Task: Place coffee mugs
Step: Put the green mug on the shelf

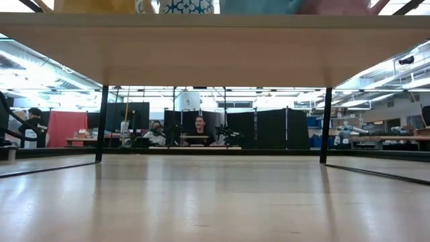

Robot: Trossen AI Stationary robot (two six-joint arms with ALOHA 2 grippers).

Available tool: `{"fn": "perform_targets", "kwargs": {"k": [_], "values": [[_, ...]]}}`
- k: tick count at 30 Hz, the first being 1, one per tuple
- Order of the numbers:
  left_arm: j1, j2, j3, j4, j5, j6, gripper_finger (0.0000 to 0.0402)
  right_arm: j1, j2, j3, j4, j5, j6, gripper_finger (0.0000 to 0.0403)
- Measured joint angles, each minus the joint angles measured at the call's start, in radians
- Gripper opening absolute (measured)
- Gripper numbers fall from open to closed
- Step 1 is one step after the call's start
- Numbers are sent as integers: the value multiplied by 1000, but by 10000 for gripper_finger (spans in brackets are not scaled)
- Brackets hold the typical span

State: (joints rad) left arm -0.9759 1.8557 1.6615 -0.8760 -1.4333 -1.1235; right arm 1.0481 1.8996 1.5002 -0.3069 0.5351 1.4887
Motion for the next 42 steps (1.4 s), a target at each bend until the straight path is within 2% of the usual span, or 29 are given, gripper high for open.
{"fn": "perform_targets", "kwargs": {"k": [11, 16, 18, 27, 35, 42], "values": [[3, 11, 0, -148, 49, -205, 60, 0, 0, 0, 7, 24, -7, 137], [5, 11, 0, -150, 79, -212, 60, 0, 0, 0, 7, 33, -7, 137], [12, 17, 0, -149, 103, -227, 60, 0, 0, 0, 7, 63, -8, 137], [30, 78, 0, -162, 89, -280, 60, -19, 0, 0, 47, 211, -81, 137], [35, 80, 0, -174, 88, -281, 60, -71, 0, 0, 98, 208, -173, 137], [29, 81, 0, -199, 89, -289, 60, -120, 7, 0, 118, 232, -191, 135]]}}
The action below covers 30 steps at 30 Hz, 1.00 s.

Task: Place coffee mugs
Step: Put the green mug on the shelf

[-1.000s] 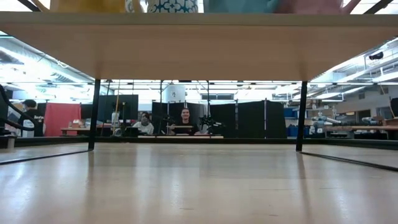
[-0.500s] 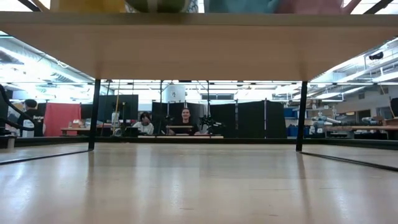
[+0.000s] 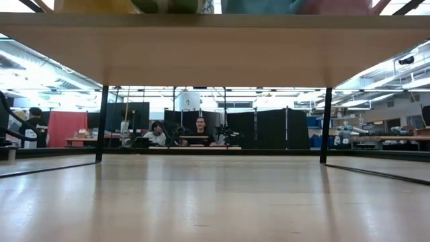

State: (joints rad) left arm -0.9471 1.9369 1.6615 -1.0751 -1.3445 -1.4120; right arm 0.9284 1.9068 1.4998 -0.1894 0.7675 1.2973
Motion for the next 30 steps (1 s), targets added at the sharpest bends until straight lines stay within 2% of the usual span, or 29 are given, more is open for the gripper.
{"fn": "perform_targets", "kwargs": {"k": [5, 9, 12, 18, 26, 30], "values": [[-7, 0, 0, -70, 0, -76, 60, -43, 6, 0, 23, -5, -19, 135], [-6, 0, 0, -119, 3, -139, 60, -54, 6, 0, 94, 49, -75, 135], [-3, 0, 0, -132, 4, -172, 60, -67, 6, 0, 113, 51, -116, 135], [23, 0, 0, -131, 18, -176, 60, -90, 6, 0, 128, 37, -123, 135], [60, 0, 0, -132, 117, -175, 60, -92, 6, 0, 129, 24, -123, 135], [59, 0, 0, -134, 135, -175, 60, -91, 6, 0, 129, 24, -123, 135]]}}
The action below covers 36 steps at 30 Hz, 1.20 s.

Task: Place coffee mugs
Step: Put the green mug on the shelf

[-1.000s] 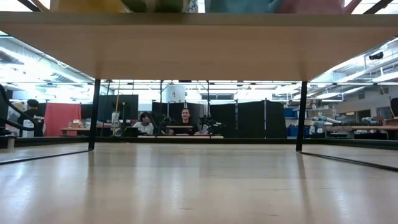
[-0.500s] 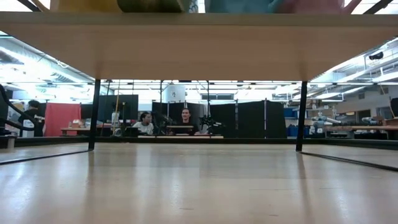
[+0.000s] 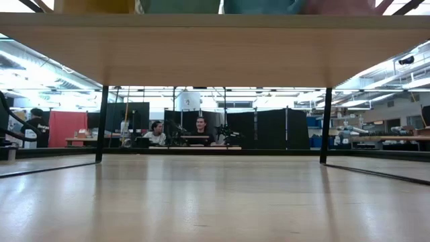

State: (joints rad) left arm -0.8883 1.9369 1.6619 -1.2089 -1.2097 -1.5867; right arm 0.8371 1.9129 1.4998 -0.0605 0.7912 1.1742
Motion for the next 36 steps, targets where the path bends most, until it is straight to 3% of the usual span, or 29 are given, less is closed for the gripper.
{"fn": "perform_targets", "kwargs": {"k": [15, 36], "values": [[10, -1, 0, 0, 97, 9, 80, 0, 0, 0, -1, -2, 0, 135], [39, -6, 61, -7, 123, 37, 74, 0, 0, 0, -1, -13, -26, 135]]}}
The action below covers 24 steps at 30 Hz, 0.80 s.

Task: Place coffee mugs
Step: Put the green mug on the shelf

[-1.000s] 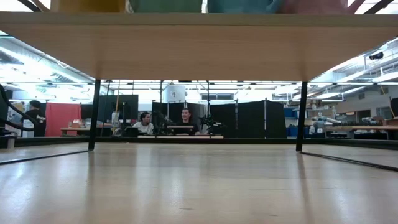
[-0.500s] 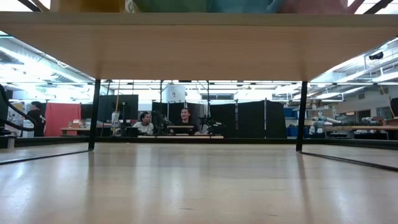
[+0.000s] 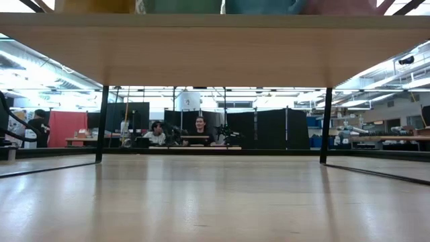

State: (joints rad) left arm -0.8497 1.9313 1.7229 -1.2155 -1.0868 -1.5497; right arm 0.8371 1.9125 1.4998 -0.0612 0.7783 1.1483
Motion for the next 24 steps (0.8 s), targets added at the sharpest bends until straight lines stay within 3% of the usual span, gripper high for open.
{"fn": "perform_targets", "kwargs": {"k": [13, 24], "values": [[51, 0, 0, -14, 209, 4, 79, 0, 0, 0, 0, -18, 0, 135], [51, 0, -1, -11, 203, -11, 79, 0, -1, 0, 0, -18, 0, 135]]}}
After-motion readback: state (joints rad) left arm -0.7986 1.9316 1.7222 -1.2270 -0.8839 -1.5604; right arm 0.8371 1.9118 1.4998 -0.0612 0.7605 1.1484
